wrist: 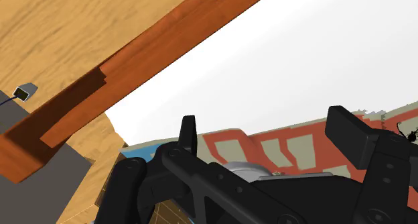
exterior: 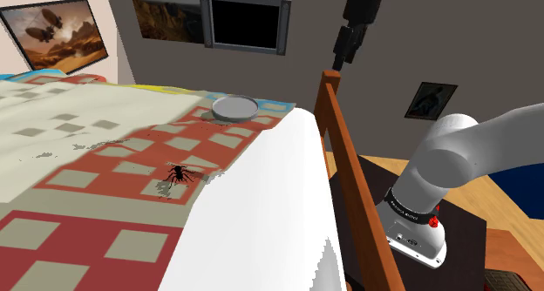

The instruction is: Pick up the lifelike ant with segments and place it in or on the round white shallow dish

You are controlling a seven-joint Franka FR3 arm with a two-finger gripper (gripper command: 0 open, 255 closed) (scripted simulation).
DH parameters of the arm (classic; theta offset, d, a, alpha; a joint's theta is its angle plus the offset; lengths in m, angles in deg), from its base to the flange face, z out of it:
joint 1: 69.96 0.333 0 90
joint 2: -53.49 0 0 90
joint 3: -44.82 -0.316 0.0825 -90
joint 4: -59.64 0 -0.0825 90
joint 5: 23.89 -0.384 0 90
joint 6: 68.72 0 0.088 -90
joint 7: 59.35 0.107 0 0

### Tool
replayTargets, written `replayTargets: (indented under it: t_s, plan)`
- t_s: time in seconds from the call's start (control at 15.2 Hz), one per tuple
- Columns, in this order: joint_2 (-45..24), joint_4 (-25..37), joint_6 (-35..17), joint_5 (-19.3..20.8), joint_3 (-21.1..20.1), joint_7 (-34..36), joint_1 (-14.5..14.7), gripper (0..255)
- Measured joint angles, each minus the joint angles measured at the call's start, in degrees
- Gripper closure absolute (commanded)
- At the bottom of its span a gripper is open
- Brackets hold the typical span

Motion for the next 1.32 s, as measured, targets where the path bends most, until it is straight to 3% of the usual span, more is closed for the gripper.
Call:
replayTargets:
  t_s: [0.2, 0.53, 0.79, 1.32]
  plan:
    - [-0.5, -0.6, -1.2, -0.8, -1.7, 2.0, 0.3, 0]
    - [-2.7, -2.6, -5.9, -3.8, -8.5, 10.0, 1.3, 0]
    - [-6.7, -2.3, -10.0, -6.0, -14.7, 17.2, 1.9, 0]
    - [-19.2, 2.3, -18.1, -5.9, -26.7, 31.9, 1.0, 0]
